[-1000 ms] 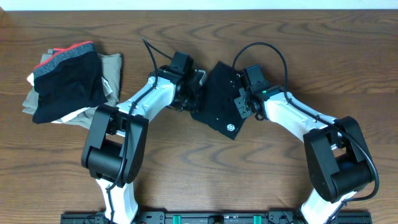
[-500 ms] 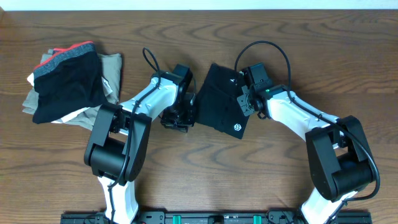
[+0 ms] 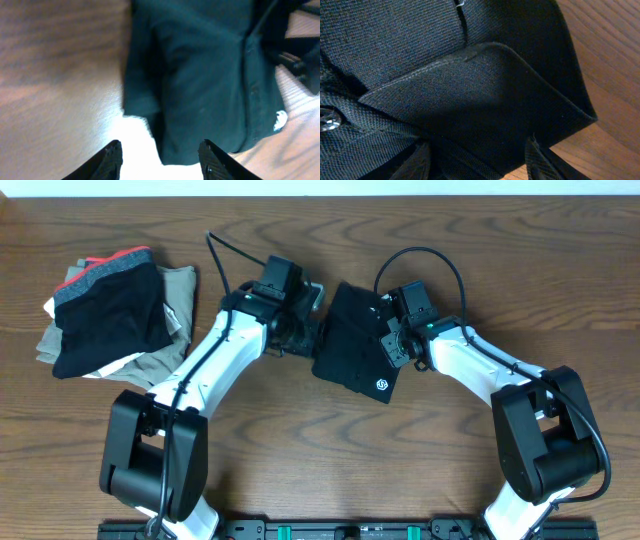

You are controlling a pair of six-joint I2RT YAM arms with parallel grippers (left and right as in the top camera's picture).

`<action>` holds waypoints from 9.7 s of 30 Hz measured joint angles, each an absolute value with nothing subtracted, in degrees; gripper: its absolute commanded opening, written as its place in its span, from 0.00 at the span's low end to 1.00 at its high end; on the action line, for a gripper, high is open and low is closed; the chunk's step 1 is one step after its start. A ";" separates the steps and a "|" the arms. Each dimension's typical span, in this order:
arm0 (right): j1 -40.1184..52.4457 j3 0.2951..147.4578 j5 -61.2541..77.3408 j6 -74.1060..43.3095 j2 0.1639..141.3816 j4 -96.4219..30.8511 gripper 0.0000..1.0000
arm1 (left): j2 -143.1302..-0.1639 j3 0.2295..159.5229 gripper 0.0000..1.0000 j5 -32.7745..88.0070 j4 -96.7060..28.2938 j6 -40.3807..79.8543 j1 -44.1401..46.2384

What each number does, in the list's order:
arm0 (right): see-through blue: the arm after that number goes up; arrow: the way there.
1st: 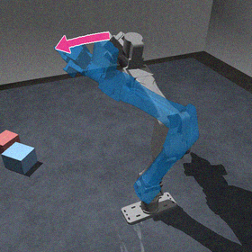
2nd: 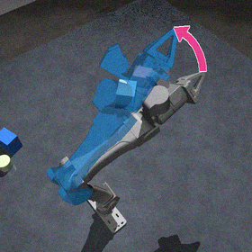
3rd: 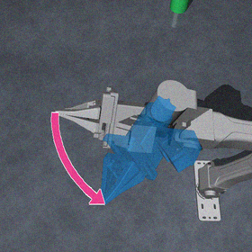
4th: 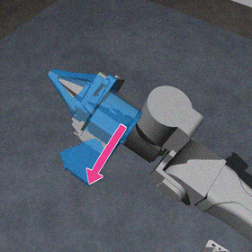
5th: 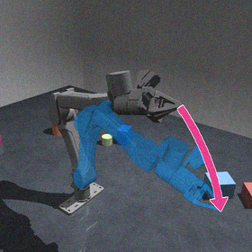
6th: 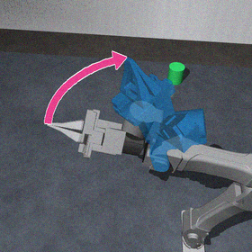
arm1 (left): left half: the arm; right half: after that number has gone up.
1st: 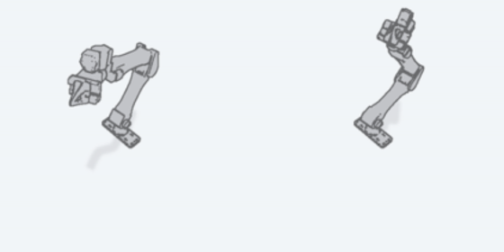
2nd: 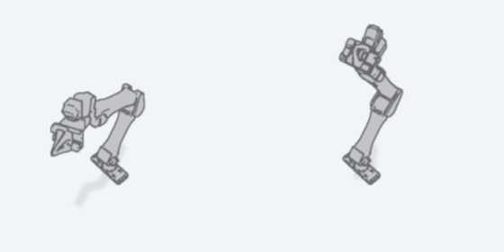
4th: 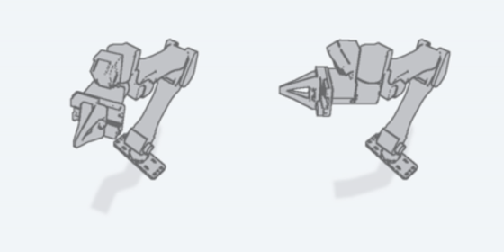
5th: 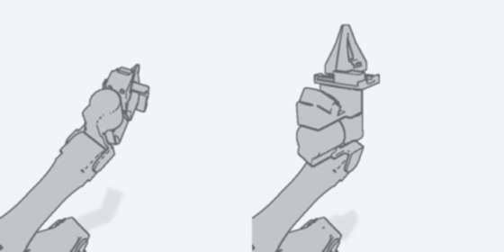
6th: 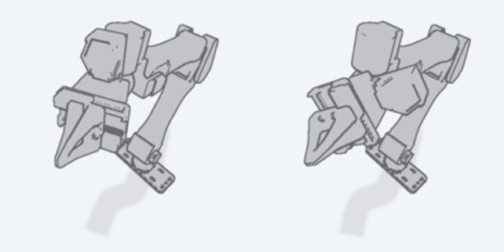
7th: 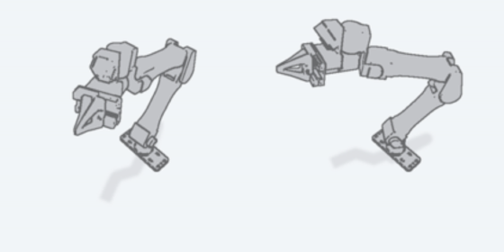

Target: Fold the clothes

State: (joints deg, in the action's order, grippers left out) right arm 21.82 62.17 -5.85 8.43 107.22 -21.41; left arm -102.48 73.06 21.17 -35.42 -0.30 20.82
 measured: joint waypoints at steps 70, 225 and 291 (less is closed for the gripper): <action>19.51 61.32 -7.14 7.79 74.43 -36.34 0.65 | -99.96 89.62 0.06 -2.35 -52.69 -6.63 -6.61; 31.42 61.32 36.71 2.52 106.87 -22.26 0.28 | -91.61 41.01 0.65 27.31 -13.47 41.32 10.17; 12.21 61.82 27.44 3.22 79.26 -45.65 0.32 | -101.51 88.75 0.58 2.20 -43.94 6.26 -29.95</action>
